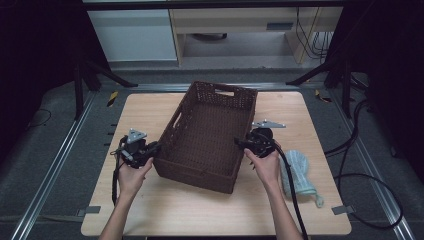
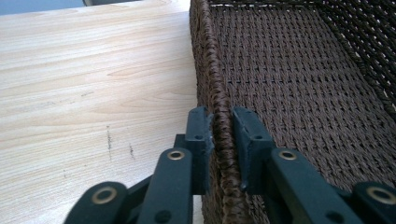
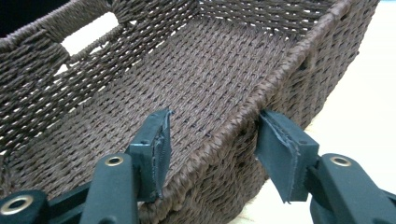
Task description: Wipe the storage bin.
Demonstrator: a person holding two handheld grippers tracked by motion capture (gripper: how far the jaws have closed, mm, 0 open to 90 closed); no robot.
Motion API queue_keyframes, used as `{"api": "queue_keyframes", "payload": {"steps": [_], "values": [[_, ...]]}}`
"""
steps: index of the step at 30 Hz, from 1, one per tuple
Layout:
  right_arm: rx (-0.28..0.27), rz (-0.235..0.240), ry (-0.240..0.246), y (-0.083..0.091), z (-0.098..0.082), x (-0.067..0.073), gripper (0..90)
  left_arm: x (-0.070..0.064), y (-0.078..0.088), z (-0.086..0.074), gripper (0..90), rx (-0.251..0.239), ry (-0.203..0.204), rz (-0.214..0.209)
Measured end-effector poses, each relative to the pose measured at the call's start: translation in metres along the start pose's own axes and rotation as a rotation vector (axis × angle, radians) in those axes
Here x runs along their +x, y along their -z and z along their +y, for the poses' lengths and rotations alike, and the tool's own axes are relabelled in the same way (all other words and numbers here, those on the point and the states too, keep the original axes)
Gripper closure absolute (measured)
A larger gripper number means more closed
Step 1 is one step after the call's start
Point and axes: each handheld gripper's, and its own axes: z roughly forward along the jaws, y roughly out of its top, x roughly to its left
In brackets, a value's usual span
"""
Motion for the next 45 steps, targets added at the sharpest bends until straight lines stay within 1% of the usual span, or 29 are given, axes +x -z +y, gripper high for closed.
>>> {"api": "queue_keyframes", "payload": {"steps": [1,2,4,6,8,10,12,14,15,16,18,20,21,23,25,26,30,32,33,34,36,37,39,40,42,44,45], "values": [[0.003,-0.01,0.013,0.0,-0.001,0.002,46.8,-0.001,0.002,-0.001,73.3,-0.002,-0.011,0.005],[0.003,-0.02,0.027,0.0,-0.001,0.003,47.4,-0.003,0.004,-0.001,71.8,-0.005,-0.026,-0.003],[0.004,-0.023,0.029,0.0,-0.001,0.003,48.2,-0.006,0.009,-0.002,66.4,-0.017,-0.04,-0.019],[0.006,-0.027,0.031,0.001,-0.001,0.004,48.8,-0.008,0.014,-0.002,64.8,-0.027,-0.05,-0.018],[0.005,-0.036,0.03,0.002,-0.002,0.006,49.2,-0.009,0.016,-0.003,65.9,-0.036,-0.049,-0.011],[0.003,-0.04,0.029,0.003,-0.004,0.008,49.1,-0.008,0.014,-0.004,70.9,-0.02,-0.057,0.01],[-0.003,-0.038,0.023,0.006,-0.007,0.01,48.7,-0.005,0.011,-0.006,76.6,0.003,-0.04,0.016],[-0.007,-0.037,0.015,0.01,-0.01,0.012,48.0,-0.001,0.01,-0.006,77.3,0.001,-0.004,-0.005],[-0.008,-0.037,0.011,0.011,-0.012,0.013,47.5,0.0,0.01,-0.006,78.6,0.004,0.0,-0.009],[-0.006,-0.036,0.01,0.012,-0.012,0.014,46.6,0.0,0.01,-0.005,79.8,0.004,0.0,-0.004],[0.005,-0.027,0.021,0.014,-0.011,0.015,44.0,0.001,0.009,-0.004,80.7,0.006,0.004,0.003],[0.003,-0.012,0.017,0.015,-0.007,0.012,38.3,0.003,0.008,-0.003,80.8,0.005,0.009,0.004],[-0.004,-0.018,0.011,0.016,-0.005,0.01,38.1,0.004,0.007,-0.002,80.8,0.006,0.009,0.007],[-0.02,-0.028,-0.008,0.017,0.001,0.005,38.5,0.006,0.005,-0.001,80.8,0.008,0.006,0.013],[-0.028,-0.034,-0.014,0.014,0.005,-0.001,39.7,0.009,0.003,0.001,80.4,0.006,0.01,0.018],[-0.027,-0.039,-0.016,0.011,0.007,-0.003,41.1,0.01,0.002,0.002,80.0,0.001,0.006,0.022],[-0.022,-0.05,0.009,0.001,0.007,-0.005,43.8,0.013,0.0,0.003,78.7,0.002,0.017,0.023],[-0.021,-0.044,0.0,0.001,0.007,-0.006,45.1,0.012,0.001,0.002,78.1,0.001,0.007,0.029],[-0.018,-0.036,-0.01,0.001,0.007,-0.006,47.7,0.011,0.002,0.002,77.2,-0.004,0.001,0.033],[-0.013,-0.018,-0.029,0.001,0.007,-0.007,48.7,0.01,0.004,0.002,75.2,-0.003,0.007,0.026],[-0.013,-0.017,-0.035,0.001,0.006,-0.007,49.4,0.009,0.01,0.0,70.2,-0.013,0.014,0.005],[-0.013,-0.018,-0.035,0.002,0.006,-0.006,49.7,0.009,0.013,-0.001,69.2,-0.013,0.011,0.007],[-0.019,-0.015,-0.039,0.002,0.005,-0.007,50.4,0.011,0.017,-0.002,69.5,-0.017,0.024,0.005],[-0.019,-0.014,-0.043,0.003,0.004,-0.006,50.6,0.012,0.017,-0.002,71.1,-0.017,0.034,0.01],[-0.019,-0.011,-0.047,0.004,0.003,-0.005,50.8,0.015,0.016,-0.002,75.8,-0.011,0.043,0.018],[-0.017,-0.008,-0.052,0.007,0.001,-0.003,50.6,0.018,0.014,-0.002,77.3,-0.004,0.055,0.011],[-0.018,-0.006,-0.054,0.008,0.0,-0.001,50.4,0.018,0.012,-0.001,77.9,-0.005,0.055,0.018]]}}
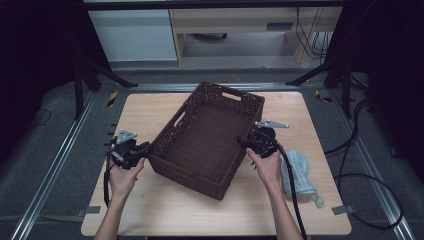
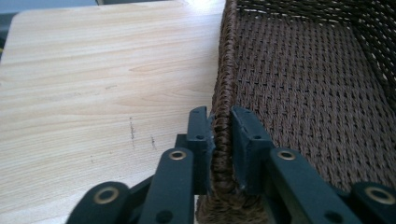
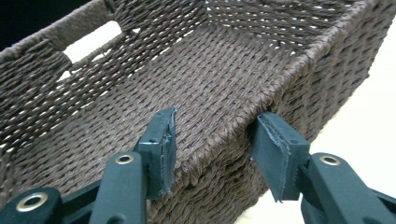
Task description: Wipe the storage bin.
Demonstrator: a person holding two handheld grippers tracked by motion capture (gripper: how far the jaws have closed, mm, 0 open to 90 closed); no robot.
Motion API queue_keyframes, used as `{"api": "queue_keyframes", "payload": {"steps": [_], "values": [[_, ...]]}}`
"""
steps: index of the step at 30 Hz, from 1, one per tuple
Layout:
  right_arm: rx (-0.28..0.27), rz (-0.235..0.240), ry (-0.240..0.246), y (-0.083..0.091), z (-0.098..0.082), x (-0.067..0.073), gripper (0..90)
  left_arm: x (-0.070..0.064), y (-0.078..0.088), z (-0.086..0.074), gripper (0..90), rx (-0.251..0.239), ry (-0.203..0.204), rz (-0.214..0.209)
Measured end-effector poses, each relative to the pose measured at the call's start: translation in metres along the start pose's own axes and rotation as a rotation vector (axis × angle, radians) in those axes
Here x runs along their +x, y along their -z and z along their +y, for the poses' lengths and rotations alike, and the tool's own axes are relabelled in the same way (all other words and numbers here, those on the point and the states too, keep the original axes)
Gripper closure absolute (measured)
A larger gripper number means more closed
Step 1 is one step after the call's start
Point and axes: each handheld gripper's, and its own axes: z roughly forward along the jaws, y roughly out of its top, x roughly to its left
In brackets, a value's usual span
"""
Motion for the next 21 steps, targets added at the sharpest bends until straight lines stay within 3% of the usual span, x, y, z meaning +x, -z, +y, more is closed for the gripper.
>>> {"api": "queue_keyframes", "payload": {"steps": [7,15,18,21], "values": [[-0.004,0.03,-0.016,0.009,-0.006,0.003,42.9,0.005,-0.003,0.004,76.5,-0.005,0.01,0.013],[0.003,0.018,-0.006,0.006,0.0,0.002,39.4,0.007,-0.008,0.008,75.8,-0.011,-0.004,0.036],[-0.003,-0.024,0.012,0.008,0.0,0.003,35.5,0.009,-0.009,0.008,75.4,-0.013,-0.004,0.041],[-0.007,-0.01,0.005,0.006,0.002,-0.001,35.3,0.01,-0.011,0.01,75.1,-0.012,-0.009,0.047]]}}
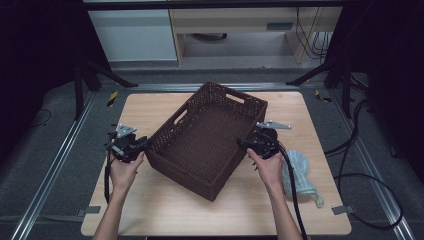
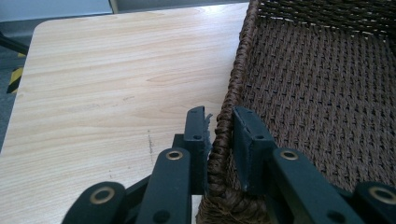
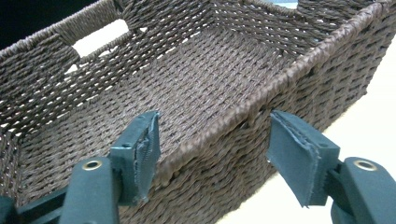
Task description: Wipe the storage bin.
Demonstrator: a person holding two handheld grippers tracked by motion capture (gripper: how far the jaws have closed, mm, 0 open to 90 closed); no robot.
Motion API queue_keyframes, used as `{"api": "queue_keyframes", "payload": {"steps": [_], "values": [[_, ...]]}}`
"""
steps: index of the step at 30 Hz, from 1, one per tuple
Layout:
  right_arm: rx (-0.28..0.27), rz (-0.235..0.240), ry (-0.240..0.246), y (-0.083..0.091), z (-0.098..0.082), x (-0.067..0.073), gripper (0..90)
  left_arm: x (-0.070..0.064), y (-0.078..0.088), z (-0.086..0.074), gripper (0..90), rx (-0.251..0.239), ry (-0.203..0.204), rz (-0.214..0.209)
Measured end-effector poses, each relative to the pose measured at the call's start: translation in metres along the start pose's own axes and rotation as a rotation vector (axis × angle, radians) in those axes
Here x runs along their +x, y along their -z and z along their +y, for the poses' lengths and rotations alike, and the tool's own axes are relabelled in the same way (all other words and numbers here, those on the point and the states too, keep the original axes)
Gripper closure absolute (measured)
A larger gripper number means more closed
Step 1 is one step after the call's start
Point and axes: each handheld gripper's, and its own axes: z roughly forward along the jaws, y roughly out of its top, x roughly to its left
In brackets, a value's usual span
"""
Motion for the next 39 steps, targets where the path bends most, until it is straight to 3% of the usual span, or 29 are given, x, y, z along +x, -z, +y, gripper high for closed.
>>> {"api": "queue_keyframes", "payload": {"steps": [4,6,10,13,16,18,23,25,29,35,39], "values": [[-0.018,-0.021,0.013,-0.008,0.003,-0.006,32.9,0.003,-0.002,0.001,74.2,-0.006,0.009,-0.001],[-0.017,0.0,-0.008,-0.011,0.003,-0.009,33.9,0.003,-0.002,0.0,74.1,-0.008,0.009,-0.002],[-0.016,-0.02,0.012,-0.013,0.0,-0.004,35.8,0.0,0.0,0.0,71.8,-0.004,0.008,0.015],[-0.014,-0.003,0.006,-0.01,0.0,-0.003,42.1,-0.001,0.007,-0.001,64.8,-0.019,0.022,0.01],[-0.01,0.005,0.006,-0.008,-0.001,-0.002,42.4,-0.005,0.015,-0.003,58.7,-0.024,0.026,0.014],[-0.006,0.006,0.002,-0.007,-0.001,-0.002,42.7,-0.006,0.02,-0.005,57.0,-0.029,0.027,0.032],[-0.002,0.013,-0.007,-0.002,-0.004,0.0,42.6,-0.01,0.033,-0.007,54.2,-0.051,0.047,0.028],[-0.003,0.014,-0.013,0.0,-0.006,0.001,42.6,-0.014,0.036,-0.006,54.4,-0.045,0.031,0.051],[-0.004,0.016,-0.022,0.005,-0.009,0.003,42.4,-0.019,0.033,-0.009,55.5,-0.015,0.038,0.059],[-0.01,0.013,-0.039,0.011,-0.015,0.008,42.1,-0.019,0.029,-0.012,54.6,-0.024,0.068,0.055],[0.011,0.014,-0.027,0.012,-0.012,0.007,37.8,-0.019,0.027,-0.011,54.2,-0.027,0.054,0.062]]}}
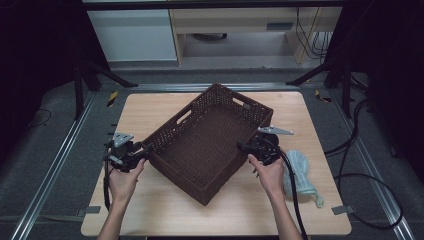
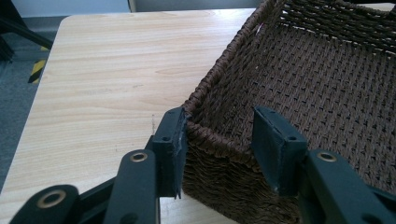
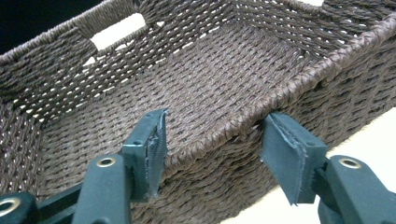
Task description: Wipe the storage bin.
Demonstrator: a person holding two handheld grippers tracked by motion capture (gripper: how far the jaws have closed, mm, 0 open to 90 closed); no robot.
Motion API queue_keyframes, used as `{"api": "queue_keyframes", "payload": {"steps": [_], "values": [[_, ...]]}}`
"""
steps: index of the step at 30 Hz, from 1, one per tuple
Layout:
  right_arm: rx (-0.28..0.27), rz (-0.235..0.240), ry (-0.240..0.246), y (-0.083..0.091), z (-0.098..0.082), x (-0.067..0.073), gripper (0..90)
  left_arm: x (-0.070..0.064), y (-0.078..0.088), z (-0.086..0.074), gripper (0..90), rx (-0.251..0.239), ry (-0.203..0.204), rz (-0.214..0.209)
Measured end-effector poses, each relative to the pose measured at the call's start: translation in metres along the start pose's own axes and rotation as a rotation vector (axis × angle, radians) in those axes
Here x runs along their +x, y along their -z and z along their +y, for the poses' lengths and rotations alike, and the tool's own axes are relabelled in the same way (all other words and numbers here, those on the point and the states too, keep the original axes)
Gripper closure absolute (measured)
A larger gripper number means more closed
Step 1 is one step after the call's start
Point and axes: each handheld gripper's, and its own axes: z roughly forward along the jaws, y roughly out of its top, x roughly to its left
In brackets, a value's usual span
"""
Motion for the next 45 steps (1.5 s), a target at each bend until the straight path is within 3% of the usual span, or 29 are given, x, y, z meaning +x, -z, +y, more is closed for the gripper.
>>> {"api": "queue_keyframes", "payload": {"steps": [4,12,16,20,23,29,33,39,43,45], "values": [[-0.032,-0.026,0.032,0.008,0.003,0.0,34.5,0.003,-0.005,0.002,54.4,-0.007,0.001,-0.004],[-0.036,-0.058,0.0,-0.002,0.008,-0.016,34.7,0.008,-0.016,0.008,54.6,-0.013,-0.012,0.003],[-0.042,-0.069,0.007,-0.002,0.007,-0.015,35.8,0.007,-0.015,0.007,54.3,-0.021,-0.016,0.005],[-0.037,-0.062,-0.011,-0.001,0.006,-0.015,37.4,0.003,-0.01,0.002,49.8,-0.023,0.026,-0.029],[-0.034,-0.052,-0.018,0.0,0.005,-0.015,38.0,-0.004,-0.005,-0.002,47.3,-0.031,0.029,-0.032],[-0.038,-0.064,0.002,0.003,0.005,-0.011,39.6,-0.014,-0.011,-0.003,45.0,-0.015,-0.002,-0.02],[-0.055,-0.066,0.026,0.008,0.007,-0.013,36.9,-0.012,-0.013,0.0,45.2,-0.002,-0.012,-0.021],[-0.065,-0.071,-0.006,0.005,0.011,-0.02,35.6,-0.004,-0.022,0.005,46.5,-0.009,-0.023,-0.01],[-0.048,-0.108,0.036,0.002,0.008,-0.014,34.7,-0.002,-0.024,0.006,46.9,-0.013,-0.021,-0.015],[-0.052,-0.111,0.028,0.002,0.006,-0.012,35.3,-0.004,-0.023,0.005,47.0,-0.015,-0.016,-0.012]]}}
